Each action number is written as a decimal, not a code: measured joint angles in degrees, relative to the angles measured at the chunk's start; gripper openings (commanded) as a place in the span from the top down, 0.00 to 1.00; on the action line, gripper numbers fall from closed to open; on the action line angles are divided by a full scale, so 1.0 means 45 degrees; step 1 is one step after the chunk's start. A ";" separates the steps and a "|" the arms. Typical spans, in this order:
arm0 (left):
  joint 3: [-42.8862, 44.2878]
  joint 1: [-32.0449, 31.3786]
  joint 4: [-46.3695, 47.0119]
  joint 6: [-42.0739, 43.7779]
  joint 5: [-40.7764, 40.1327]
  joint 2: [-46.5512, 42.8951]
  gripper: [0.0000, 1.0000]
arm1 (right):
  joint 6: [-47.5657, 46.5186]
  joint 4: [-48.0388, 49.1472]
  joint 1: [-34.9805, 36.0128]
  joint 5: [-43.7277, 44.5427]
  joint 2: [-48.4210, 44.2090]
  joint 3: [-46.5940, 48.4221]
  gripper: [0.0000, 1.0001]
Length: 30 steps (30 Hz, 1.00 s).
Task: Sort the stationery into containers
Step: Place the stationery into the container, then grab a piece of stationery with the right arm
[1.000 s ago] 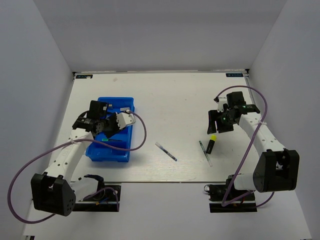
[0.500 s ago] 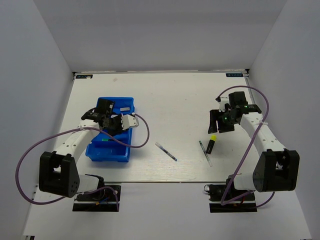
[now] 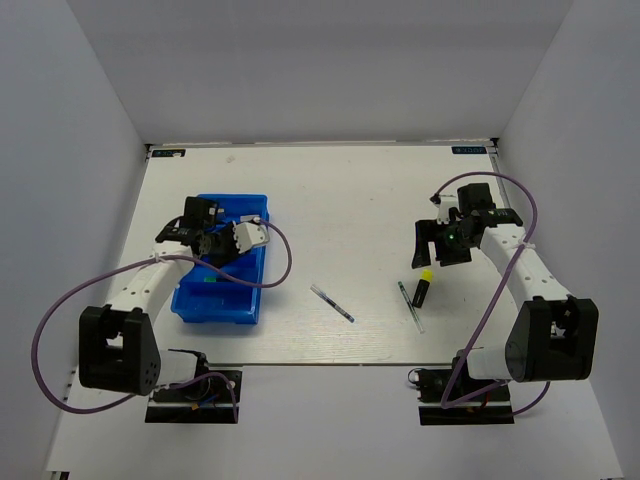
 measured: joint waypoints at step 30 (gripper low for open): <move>0.3264 -0.1360 -0.1564 -0.7538 0.0364 -0.1185 0.72 | 0.0262 -0.0277 -0.0034 -0.0219 0.0267 -0.0330 0.41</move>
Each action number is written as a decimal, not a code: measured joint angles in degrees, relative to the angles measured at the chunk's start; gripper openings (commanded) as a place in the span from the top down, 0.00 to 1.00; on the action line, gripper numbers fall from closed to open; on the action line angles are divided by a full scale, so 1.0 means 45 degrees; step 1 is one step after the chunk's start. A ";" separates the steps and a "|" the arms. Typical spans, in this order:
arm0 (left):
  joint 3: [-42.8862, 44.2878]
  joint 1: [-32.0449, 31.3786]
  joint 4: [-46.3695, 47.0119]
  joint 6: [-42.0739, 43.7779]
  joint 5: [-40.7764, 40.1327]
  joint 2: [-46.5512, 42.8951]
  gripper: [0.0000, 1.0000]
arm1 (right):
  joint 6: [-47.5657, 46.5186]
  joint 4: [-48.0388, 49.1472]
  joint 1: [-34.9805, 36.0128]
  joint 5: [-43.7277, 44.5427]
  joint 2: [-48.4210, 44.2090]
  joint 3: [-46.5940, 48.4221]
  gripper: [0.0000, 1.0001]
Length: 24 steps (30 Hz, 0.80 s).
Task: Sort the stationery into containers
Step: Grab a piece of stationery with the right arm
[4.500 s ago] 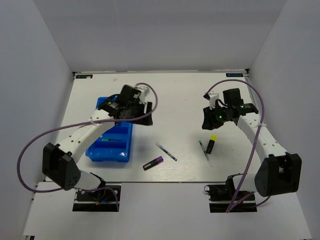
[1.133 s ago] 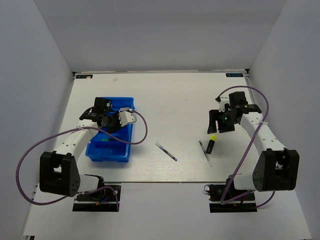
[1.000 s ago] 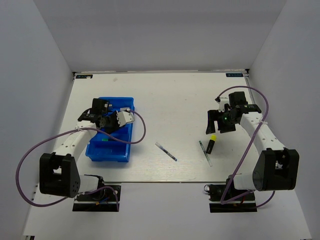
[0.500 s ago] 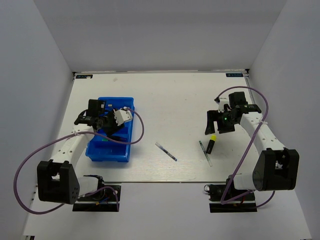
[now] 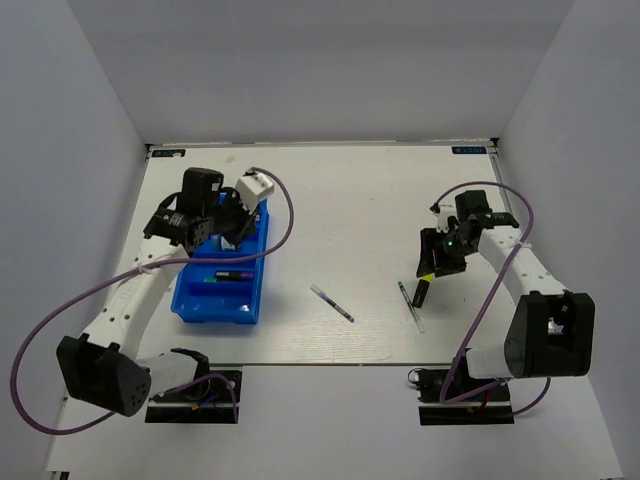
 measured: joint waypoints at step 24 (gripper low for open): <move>-0.5362 -0.7242 0.0165 -0.8582 -0.8733 -0.6198 0.00 | 0.3677 0.1452 0.1491 0.4099 0.3109 -0.1035 0.46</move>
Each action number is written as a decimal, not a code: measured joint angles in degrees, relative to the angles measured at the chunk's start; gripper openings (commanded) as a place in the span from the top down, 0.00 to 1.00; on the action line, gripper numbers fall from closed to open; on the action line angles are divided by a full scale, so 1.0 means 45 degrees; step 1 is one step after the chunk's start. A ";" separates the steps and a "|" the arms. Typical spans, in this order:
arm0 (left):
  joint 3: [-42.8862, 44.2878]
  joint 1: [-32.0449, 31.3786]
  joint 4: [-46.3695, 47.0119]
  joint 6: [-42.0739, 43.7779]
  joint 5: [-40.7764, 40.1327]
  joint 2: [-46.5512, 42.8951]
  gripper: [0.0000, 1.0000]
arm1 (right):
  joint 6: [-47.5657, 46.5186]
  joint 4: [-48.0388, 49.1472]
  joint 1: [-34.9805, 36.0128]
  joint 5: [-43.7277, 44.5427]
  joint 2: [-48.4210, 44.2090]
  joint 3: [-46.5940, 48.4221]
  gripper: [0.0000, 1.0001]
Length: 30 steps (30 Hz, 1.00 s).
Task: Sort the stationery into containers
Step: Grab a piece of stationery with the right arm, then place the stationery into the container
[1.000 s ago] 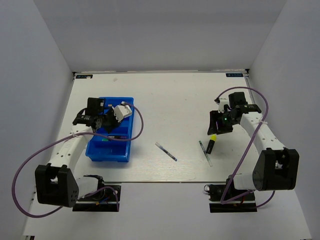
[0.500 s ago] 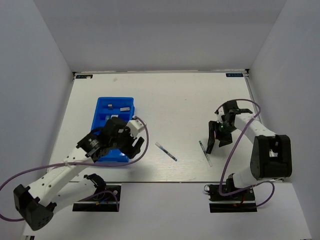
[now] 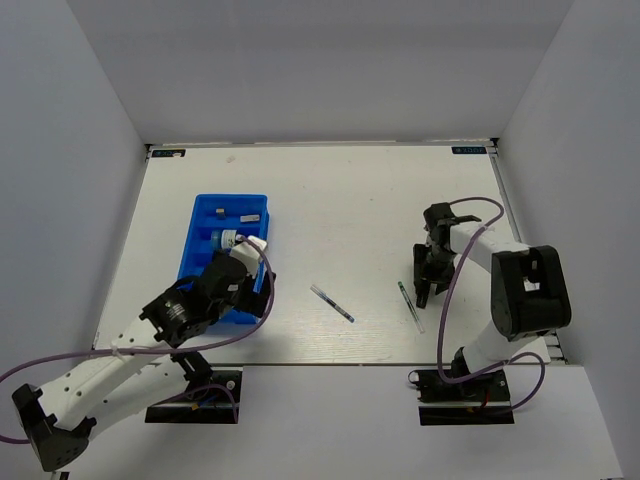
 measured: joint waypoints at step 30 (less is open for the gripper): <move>0.0063 -0.0034 0.1370 -0.0068 -0.1938 -0.2186 0.00 | -1.1506 -0.3434 0.3235 -0.7519 0.3993 1.2259 1.00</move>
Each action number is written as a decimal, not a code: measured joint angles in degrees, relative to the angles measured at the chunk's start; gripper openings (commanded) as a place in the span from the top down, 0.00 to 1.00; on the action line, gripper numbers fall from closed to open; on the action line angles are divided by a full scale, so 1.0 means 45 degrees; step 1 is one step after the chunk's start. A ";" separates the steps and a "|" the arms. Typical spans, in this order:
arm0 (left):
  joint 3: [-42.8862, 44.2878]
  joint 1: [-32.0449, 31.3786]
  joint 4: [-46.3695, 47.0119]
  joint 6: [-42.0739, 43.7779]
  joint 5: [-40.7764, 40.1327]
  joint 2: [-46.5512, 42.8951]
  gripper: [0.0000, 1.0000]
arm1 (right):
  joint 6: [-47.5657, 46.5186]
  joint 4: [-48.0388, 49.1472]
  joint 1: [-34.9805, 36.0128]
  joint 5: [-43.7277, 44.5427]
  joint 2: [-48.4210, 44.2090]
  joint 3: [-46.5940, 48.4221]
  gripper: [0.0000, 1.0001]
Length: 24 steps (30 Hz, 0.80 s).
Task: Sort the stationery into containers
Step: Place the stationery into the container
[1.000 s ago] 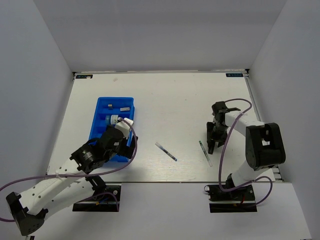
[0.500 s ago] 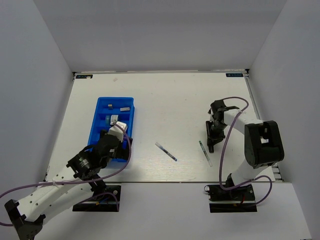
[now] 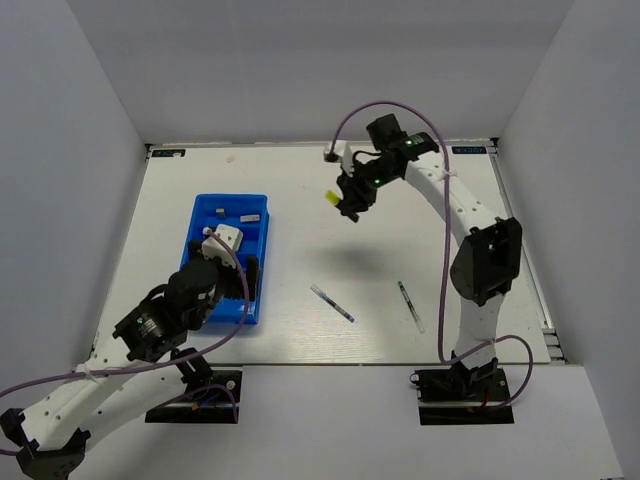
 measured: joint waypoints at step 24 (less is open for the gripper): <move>0.2754 0.0000 0.0981 0.1185 0.1870 0.0325 0.00 | 0.8510 1.2677 0.5848 -0.4328 0.5867 0.3245 1.00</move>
